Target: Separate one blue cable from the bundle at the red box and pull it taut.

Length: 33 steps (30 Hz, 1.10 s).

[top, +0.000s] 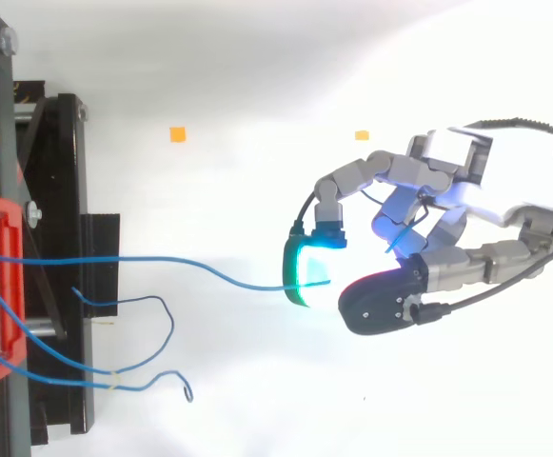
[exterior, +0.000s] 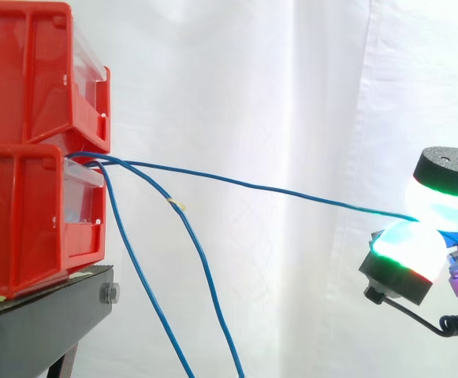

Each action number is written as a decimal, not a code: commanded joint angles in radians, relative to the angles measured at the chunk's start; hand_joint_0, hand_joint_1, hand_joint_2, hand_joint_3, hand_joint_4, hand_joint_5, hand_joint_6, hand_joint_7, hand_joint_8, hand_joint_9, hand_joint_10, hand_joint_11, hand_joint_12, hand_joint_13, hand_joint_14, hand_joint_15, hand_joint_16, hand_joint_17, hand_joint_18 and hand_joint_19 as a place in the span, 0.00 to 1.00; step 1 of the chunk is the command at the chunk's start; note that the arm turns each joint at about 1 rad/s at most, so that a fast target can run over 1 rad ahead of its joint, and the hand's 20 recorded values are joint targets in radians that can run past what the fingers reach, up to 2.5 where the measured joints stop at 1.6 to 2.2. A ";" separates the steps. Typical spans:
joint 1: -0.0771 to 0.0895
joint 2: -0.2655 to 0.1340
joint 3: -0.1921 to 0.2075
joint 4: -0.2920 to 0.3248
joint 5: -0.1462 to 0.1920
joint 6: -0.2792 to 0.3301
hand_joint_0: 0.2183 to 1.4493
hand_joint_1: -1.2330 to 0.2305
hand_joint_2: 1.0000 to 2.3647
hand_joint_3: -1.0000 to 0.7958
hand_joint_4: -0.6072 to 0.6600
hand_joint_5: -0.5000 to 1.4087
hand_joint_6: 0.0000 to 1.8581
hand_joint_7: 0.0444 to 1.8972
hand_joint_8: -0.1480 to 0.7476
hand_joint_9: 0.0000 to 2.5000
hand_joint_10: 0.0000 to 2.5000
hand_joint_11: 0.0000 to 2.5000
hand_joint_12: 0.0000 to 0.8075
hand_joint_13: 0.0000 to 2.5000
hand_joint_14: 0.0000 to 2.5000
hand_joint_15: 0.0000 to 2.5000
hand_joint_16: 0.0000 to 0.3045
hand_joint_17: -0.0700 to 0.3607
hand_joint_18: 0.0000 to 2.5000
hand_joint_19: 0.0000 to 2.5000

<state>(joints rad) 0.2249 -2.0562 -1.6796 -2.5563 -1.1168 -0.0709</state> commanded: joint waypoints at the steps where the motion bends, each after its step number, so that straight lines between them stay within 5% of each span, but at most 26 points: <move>1: 0.001 0.001 0.000 0.001 0.000 -0.001 0.32 0.30 0.02 0.60 0.37 0.18 0.45 0.66 0.58 0.50 1.00 1.00 0.60 0.67 1.00 0.68 0.55 0.45 0.86 0.31; 33: -0.001 -0.001 0.000 -0.001 -0.003 -0.001 0.32 0.30 0.02 0.59 0.37 0.18 0.45 0.66 0.57 0.50 1.00 1.00 0.56 0.67 1.00 0.68 0.53 0.44 0.86 0.27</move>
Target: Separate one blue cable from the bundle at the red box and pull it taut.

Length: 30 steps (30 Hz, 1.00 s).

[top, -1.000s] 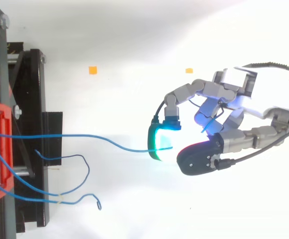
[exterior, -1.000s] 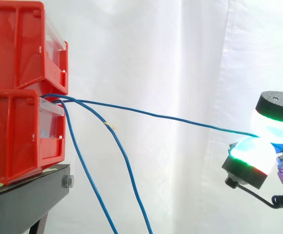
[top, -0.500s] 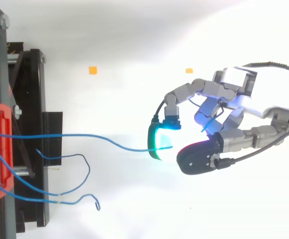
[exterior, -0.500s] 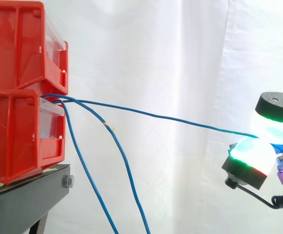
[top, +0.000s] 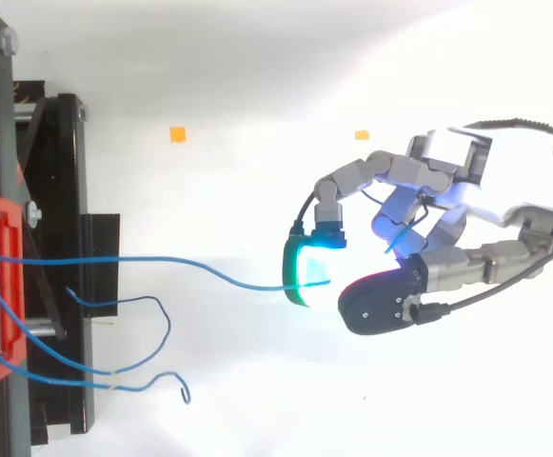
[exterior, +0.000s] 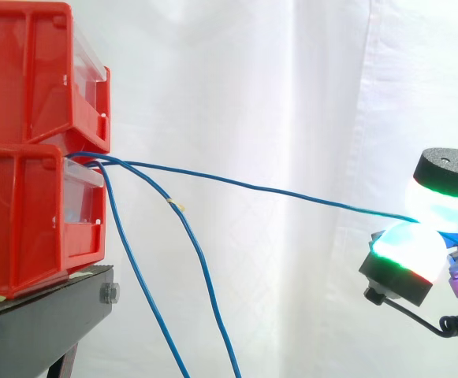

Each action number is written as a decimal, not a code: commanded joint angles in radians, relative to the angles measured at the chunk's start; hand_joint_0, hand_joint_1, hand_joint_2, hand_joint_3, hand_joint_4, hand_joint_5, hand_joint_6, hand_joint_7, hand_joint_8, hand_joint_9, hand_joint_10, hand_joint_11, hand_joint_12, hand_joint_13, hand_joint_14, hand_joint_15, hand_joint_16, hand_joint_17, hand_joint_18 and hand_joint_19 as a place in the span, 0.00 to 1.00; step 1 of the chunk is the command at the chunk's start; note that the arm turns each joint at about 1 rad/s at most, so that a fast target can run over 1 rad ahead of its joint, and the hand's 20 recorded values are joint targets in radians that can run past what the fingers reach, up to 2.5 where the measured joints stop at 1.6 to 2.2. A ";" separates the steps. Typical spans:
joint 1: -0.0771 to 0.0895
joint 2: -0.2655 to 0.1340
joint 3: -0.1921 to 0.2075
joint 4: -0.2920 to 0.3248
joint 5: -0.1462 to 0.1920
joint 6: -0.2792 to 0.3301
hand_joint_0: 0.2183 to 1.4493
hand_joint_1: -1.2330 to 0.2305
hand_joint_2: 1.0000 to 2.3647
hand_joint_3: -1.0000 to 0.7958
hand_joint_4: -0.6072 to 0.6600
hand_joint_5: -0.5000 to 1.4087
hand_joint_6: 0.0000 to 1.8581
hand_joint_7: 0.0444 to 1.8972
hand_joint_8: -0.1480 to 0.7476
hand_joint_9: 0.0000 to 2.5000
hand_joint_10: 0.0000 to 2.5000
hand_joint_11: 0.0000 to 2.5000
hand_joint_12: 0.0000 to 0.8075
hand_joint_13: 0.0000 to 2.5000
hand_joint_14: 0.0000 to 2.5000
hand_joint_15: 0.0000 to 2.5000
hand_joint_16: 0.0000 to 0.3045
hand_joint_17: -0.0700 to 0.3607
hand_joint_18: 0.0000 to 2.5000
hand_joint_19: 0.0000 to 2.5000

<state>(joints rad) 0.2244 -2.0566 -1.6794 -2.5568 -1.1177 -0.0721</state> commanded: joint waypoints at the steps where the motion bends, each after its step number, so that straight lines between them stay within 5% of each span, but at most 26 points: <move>1: 0.000 0.001 0.000 0.000 0.001 0.000 0.32 0.30 0.02 0.59 0.37 0.18 0.45 0.66 0.57 0.50 1.00 1.00 0.56 0.67 1.00 0.68 0.53 0.44 0.86 0.27; 30: 0.000 0.001 0.000 0.000 0.001 0.000 0.32 0.30 0.02 0.59 0.37 0.18 0.45 0.66 0.58 0.50 1.00 1.00 0.57 0.67 1.00 0.68 0.52 0.44 0.86 0.27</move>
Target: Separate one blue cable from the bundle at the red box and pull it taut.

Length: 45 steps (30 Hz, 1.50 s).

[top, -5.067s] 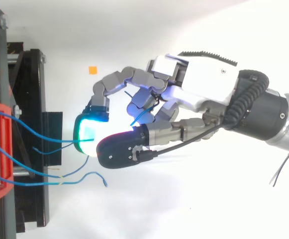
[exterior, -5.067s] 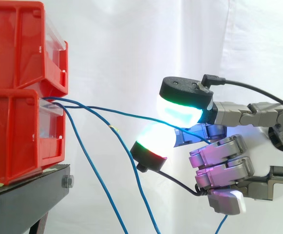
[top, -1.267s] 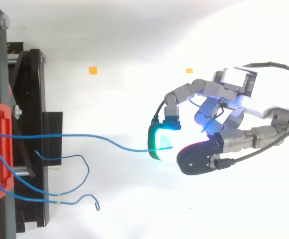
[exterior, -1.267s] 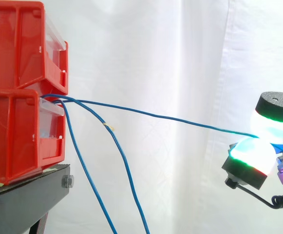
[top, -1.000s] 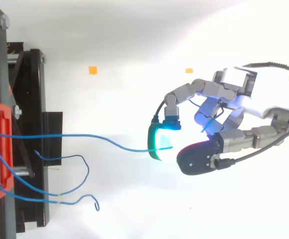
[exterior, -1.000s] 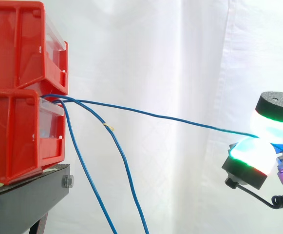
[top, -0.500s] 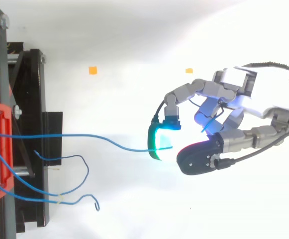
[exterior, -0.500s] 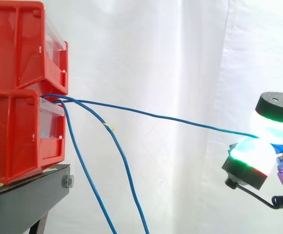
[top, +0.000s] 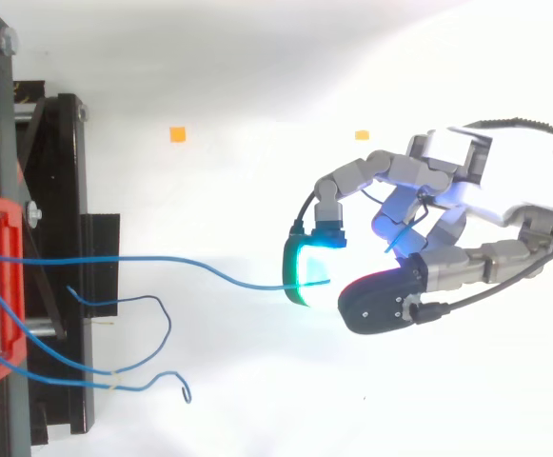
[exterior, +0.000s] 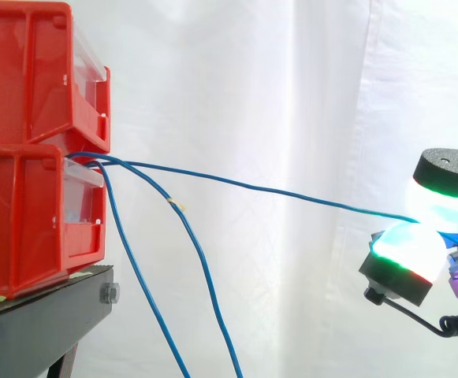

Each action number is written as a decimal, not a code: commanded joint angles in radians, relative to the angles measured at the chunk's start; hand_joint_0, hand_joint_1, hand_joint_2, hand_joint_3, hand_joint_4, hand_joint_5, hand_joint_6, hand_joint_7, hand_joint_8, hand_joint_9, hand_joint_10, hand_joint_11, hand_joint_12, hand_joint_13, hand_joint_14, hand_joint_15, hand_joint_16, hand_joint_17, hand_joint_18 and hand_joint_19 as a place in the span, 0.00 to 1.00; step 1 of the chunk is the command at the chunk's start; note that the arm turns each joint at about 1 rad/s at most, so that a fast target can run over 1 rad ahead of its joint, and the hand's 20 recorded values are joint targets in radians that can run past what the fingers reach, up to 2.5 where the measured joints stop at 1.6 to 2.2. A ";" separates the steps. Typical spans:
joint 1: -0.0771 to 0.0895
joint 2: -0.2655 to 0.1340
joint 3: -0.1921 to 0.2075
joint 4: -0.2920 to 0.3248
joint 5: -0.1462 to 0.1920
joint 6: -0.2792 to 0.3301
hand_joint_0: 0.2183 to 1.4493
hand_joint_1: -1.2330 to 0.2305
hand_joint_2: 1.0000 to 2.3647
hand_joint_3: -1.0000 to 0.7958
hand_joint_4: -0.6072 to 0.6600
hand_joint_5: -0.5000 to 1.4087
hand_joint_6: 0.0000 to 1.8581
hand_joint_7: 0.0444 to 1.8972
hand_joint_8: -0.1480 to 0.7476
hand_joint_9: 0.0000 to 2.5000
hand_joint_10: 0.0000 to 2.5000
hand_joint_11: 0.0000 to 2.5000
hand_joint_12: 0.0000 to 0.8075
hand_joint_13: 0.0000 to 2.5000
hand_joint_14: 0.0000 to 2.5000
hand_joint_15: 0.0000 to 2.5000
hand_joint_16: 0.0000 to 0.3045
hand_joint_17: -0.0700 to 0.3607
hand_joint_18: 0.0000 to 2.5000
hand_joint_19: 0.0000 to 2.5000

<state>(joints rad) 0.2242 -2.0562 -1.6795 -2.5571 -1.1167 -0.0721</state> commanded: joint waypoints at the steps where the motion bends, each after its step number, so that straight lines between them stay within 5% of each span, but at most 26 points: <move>1: 0.000 -0.001 0.000 0.000 0.000 0.000 0.32 0.30 0.02 0.59 0.37 0.18 0.45 0.66 0.58 0.50 1.00 1.00 0.57 0.67 1.00 0.68 0.52 0.44 0.86 0.27; 45: 0.000 0.001 0.000 0.000 0.000 0.000 0.32 0.29 0.02 0.59 0.38 0.18 0.44 0.66 0.59 0.51 1.00 1.00 0.55 0.67 1.00 0.67 0.53 0.44 0.87 0.29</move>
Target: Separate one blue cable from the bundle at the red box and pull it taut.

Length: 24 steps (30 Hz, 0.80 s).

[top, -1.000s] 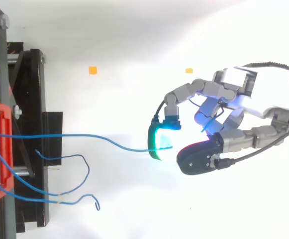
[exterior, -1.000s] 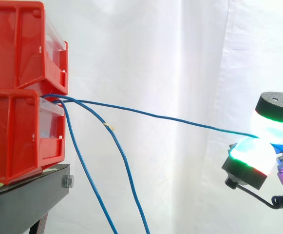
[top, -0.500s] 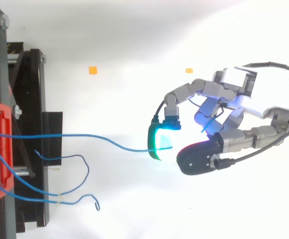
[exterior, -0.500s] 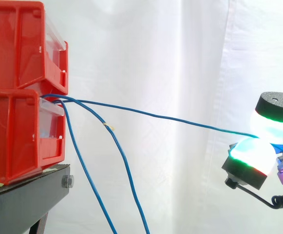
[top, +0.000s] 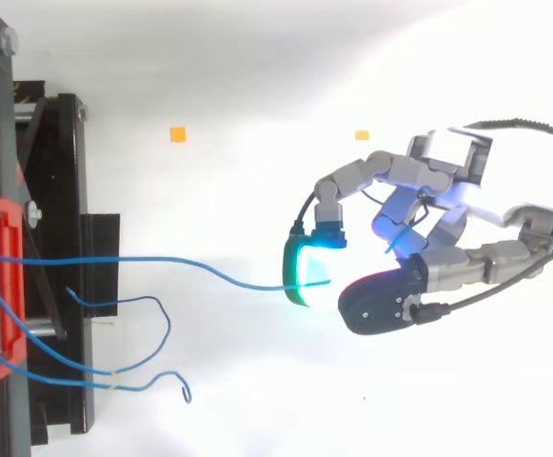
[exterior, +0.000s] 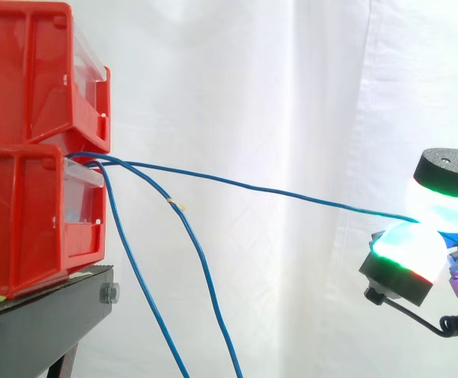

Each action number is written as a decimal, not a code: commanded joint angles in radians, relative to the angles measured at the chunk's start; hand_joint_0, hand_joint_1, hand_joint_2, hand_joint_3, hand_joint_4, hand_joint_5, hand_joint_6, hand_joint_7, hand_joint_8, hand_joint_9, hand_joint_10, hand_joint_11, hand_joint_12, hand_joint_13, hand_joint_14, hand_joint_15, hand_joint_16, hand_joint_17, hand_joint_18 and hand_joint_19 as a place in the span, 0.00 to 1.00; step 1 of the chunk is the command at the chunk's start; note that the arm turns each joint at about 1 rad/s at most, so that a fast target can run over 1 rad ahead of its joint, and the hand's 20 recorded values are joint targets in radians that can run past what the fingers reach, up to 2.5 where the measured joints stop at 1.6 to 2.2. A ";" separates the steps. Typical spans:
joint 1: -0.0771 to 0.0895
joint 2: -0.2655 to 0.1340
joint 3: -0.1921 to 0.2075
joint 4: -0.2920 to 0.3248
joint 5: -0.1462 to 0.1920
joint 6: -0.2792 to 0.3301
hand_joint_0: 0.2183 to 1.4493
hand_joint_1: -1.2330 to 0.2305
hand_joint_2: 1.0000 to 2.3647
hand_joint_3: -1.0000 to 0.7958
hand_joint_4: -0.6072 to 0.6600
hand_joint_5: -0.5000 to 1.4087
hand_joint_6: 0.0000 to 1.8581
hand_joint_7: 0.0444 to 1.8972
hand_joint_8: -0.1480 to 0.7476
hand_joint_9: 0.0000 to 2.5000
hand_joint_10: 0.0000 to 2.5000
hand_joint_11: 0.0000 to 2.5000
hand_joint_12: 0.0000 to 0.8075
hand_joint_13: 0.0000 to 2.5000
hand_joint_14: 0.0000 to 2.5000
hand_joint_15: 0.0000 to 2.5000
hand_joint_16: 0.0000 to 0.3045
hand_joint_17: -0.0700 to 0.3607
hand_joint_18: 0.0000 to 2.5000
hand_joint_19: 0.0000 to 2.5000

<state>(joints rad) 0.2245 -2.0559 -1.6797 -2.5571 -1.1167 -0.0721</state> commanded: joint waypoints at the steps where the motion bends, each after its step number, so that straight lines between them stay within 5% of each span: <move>1: 0.001 0.000 0.000 0.000 0.000 0.000 0.32 0.29 0.02 0.59 0.38 0.18 0.44 0.66 0.59 0.51 1.00 1.00 0.55 0.67 1.00 0.67 0.52 0.44 0.87 0.29; 24: 0.001 0.000 0.002 0.000 0.000 0.000 0.32 0.29 0.02 0.59 0.39 0.18 0.44 0.66 0.60 0.52 1.00 1.00 0.54 0.68 1.00 0.66 0.52 0.44 0.88 0.29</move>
<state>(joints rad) 0.2245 -2.0567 -1.6795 -2.5571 -1.1169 -0.0721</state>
